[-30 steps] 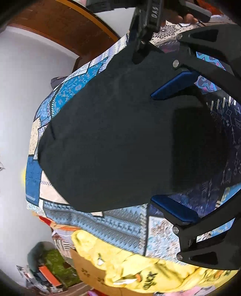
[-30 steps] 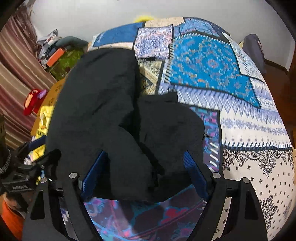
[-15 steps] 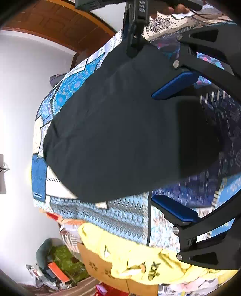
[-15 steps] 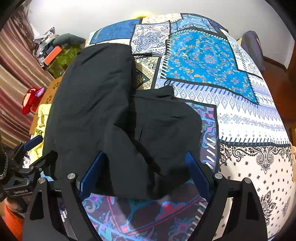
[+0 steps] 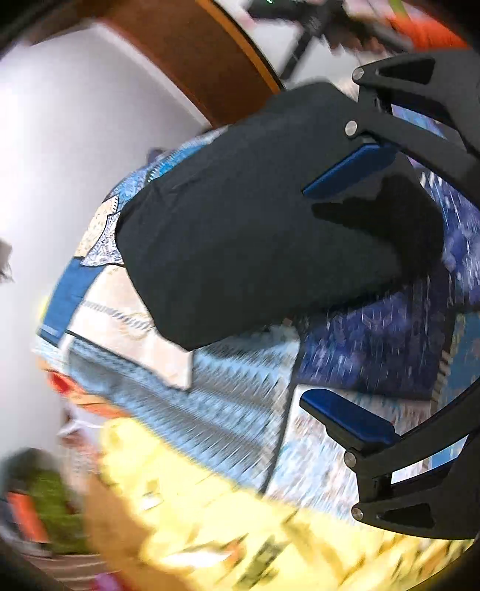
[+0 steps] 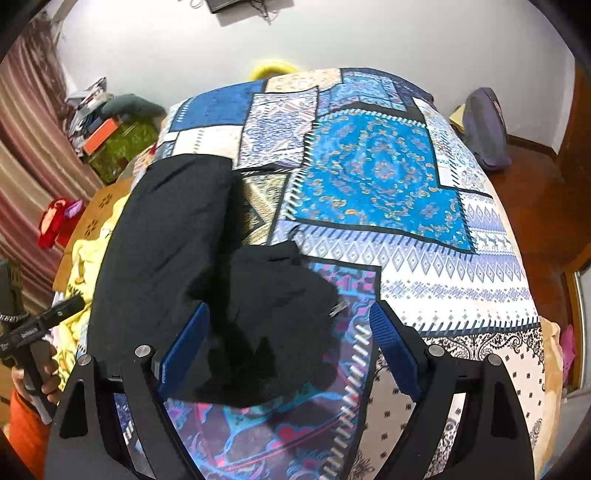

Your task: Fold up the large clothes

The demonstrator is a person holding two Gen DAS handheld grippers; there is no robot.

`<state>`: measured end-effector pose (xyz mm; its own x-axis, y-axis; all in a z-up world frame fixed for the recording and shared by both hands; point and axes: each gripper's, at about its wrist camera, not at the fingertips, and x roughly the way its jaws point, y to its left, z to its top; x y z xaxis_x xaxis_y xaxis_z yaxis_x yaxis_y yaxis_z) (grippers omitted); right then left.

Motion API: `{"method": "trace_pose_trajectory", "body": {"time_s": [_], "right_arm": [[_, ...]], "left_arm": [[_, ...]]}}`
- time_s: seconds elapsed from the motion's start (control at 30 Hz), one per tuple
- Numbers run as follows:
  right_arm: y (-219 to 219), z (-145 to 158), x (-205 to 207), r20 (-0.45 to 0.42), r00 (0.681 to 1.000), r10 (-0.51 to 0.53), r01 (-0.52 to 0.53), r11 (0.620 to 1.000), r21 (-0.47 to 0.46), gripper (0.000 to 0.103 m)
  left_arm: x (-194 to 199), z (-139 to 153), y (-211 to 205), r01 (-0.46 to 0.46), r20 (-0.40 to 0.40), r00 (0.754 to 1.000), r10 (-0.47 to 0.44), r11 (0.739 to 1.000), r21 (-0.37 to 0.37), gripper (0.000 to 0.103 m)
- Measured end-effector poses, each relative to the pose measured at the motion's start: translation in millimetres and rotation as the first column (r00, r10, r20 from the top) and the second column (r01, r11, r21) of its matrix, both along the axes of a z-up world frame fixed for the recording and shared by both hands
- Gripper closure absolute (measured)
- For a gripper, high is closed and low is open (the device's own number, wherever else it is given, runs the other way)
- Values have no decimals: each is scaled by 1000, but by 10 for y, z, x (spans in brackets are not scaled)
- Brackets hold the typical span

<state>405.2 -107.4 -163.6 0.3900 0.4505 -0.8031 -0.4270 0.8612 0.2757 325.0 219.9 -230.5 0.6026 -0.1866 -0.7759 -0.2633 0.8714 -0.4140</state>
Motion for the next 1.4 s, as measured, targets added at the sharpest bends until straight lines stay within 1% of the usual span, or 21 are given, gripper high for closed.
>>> {"method": "trace_pose_trajectory", "body": {"time_s": [0.03,0.1,0.17,0.27,0.3,0.37,0.4,0.47,0.53,0.63,0.67,0.73,0.77,0.83,0.9,0.97,1.03,1.13,1.17,1.3,1.4], "right_arm": [[-5,-82,55,-26,1000,-5,5,1000,-6,18],[-9,-229,129,-79,997,-5,5,1000,0,18],[3,-396,199,-140,990,4,-3,1000,9,18],[36,-616,283,-230,973,24,-16,999,34,18],[42,-660,311,-251,967,37,-21,998,63,18],[46,-716,370,-289,956,53,-22,994,110,18],[54,-751,412,-311,948,65,-23,990,138,18],[82,-802,458,-343,935,92,-32,984,176,18],[143,-833,501,-351,929,115,-45,979,200,16],[251,-820,525,-353,924,147,-65,970,233,19],[293,-807,518,-352,923,154,-72,969,235,22],[366,-782,492,-351,917,188,-98,961,259,37],[385,-770,480,-355,912,205,-108,956,275,47],[390,-733,460,-340,915,220,-125,952,279,56],[393,-679,426,-320,920,228,-137,949,283,71],[401,-608,403,-300,925,232,-146,948,284,79],[419,-508,358,-270,935,231,-157,950,269,81],[442,-313,294,-223,945,240,-177,947,268,82],[476,-288,302,-210,947,242,-182,946,269,83],[655,-27,219,-142,955,259,-218,943,252,83],[791,71,210,-124,957,262,-224,940,257,84]], "left_arm": [[32,-77,64,-11,-10,1000,11,998,-62,0],[107,-197,87,-3,-30,1000,-1,990,-142,0],[186,-259,53,33,-20,999,-38,979,-203,0],[347,-326,-37,97,1,995,-101,951,-295,0],[394,-348,-58,104,-1,994,-110,945,-311,0],[470,-379,-78,86,-16,995,-96,946,-313,0],[484,-394,-68,78,-17,996,-88,942,-327,0],[491,-460,-38,67,-16,997,-78,927,-368,0],[475,-509,-12,65,-13,997,-76,916,-397,0],[440,-500,-29,66,-7,997,-75,914,-400,0],[438,-486,-42,67,-8,997,-77,915,-399,0],[423,-475,-36,71,-11,997,-83,911,-405,0],[423,-463,-29,74,-12,996,-86,912,-404,0],[474,-421,-56,86,-3,996,-94,921,-380,4],[501,-366,-85,99,7,995,-103,932,-350,7],[498,-265,-104,108,18,994,-108,939,-328,11],[501,-187,-104,112,32,994,-107,942,-317,18],[510,-34,-86,131,58,991,-119,944,-304,23],[516,28,-82,142,67,990,-128,944,-297,24],[542,228,15,164,103,985,-139,941,-295,26],[537,401,150,171,138,981,-135,942,-290,27]]}}
